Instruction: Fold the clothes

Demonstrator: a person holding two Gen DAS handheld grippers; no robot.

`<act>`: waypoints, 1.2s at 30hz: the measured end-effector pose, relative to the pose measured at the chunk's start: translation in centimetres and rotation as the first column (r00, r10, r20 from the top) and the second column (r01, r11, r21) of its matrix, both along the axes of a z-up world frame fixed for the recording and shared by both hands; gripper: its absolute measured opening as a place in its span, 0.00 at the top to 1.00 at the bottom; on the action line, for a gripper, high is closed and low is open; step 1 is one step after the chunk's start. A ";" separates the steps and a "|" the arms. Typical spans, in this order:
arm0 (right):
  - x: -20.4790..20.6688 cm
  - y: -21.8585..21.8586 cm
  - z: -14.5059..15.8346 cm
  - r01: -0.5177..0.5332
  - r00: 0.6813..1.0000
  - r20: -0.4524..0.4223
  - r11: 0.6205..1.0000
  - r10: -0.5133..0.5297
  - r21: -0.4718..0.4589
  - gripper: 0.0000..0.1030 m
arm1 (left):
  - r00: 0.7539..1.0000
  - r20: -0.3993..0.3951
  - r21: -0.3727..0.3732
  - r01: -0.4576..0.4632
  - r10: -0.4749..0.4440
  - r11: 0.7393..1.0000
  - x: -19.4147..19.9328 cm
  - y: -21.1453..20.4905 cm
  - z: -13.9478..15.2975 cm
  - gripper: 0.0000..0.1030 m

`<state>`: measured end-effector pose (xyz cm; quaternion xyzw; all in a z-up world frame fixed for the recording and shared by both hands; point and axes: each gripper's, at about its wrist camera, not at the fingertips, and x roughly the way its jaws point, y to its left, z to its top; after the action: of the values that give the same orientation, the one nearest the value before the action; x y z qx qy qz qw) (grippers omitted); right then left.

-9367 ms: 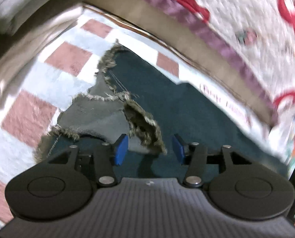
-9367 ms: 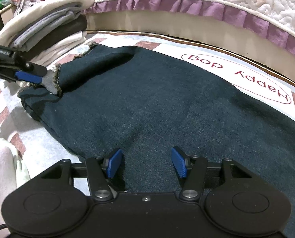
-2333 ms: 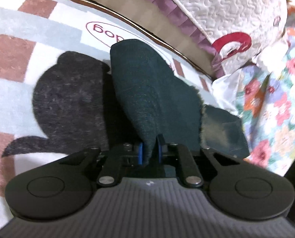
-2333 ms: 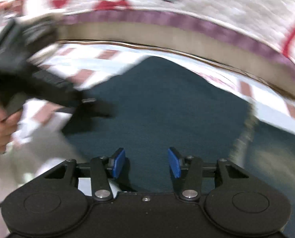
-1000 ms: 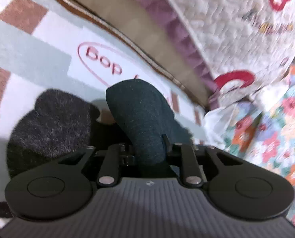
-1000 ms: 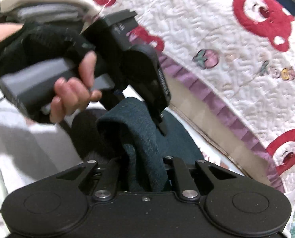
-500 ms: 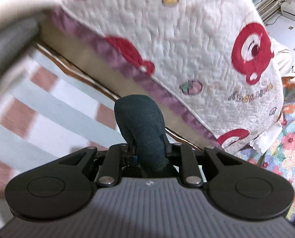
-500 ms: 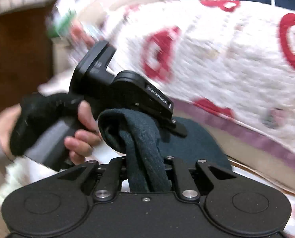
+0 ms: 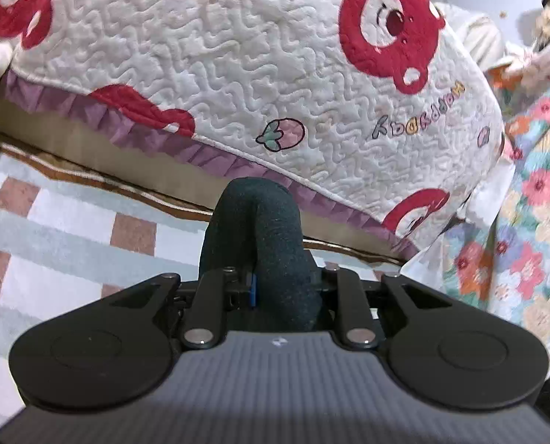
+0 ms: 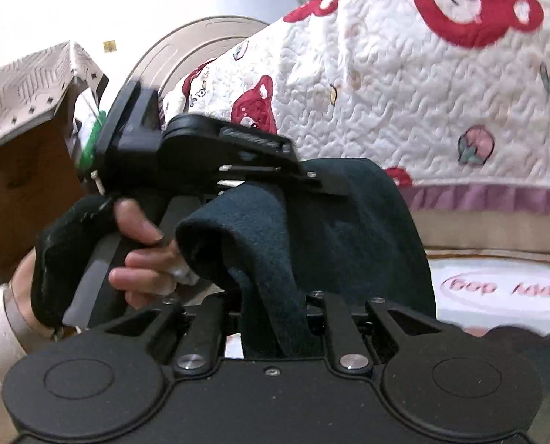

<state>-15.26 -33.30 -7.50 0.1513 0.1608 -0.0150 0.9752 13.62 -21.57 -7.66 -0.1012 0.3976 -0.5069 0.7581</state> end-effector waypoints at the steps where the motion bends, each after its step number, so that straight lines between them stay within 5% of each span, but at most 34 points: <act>1: 0.2 0.3 -0.1 -0.022 1.000 -0.001 1.000 0.022 0.000 0.83 | 1.000 -0.014 0.013 -0.011 0.011 1.000 0.5 0.6 -0.6 0.81; 7: 2.3 1.6 -1.2 -0.221 0.972 -0.062 0.971 0.227 0.089 0.48 | 0.992 -0.091 0.095 -0.074 0.082 0.993 3.6 4.5 -4.4 0.81; 11: 2.0 -0.4 -2.9 -0.216 0.961 -0.121 0.948 0.249 0.234 0.31 | 0.981 -0.139 0.152 -0.111 0.132 0.982 5.6 7.0 -6.9 0.81; 15: 2.7 -3.9 -6.3 0.026 0.929 -0.360 0.955 0.086 0.297 0.31 | 0.968 -0.174 0.215 -0.143 0.182 0.966 7.5 9.4 -9.3 0.81; 20: 3.2 -6.1 -11.4 0.179 0.857 -0.514 0.910 0.042 0.373 0.31 | 0.981 -0.032 0.383 -0.165 0.191 0.909 6.3 9.0 -10.0 0.67; 23: 3.5 -6.2 -13.4 0.211 0.841 -0.537 0.877 0.062 0.432 0.31 | 0.981 0.066 0.440 -0.192 0.182 0.877 5.0 9.4 -9.1 0.65; 25: 3.8 -6.1 -13.9 0.213 0.840 -0.538 0.863 0.078 0.458 0.31 | 0.978 0.089 0.428 -0.209 0.189 0.879 4.5 10.3 -8.2 0.63; 31: 4.0 -5.8 -15.1 0.222 0.852 -0.499 0.755 0.157 0.617 0.30 | 0.982 0.049 0.409 -0.185 0.181 0.894 2.9 12.2 -9.0 0.60; 36: 6.1 -5.4 -16.1 0.240 0.886 -0.454 0.743 0.095 0.625 0.31 | 0.987 -0.027 0.401 -0.133 0.157 0.906 2.0 11.6 -12.5 0.60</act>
<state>-9.19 -38.73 -23.58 0.4873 0.3740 -0.0310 0.7885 15.61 -9.92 -20.13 0.0107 0.5058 -0.3546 0.7863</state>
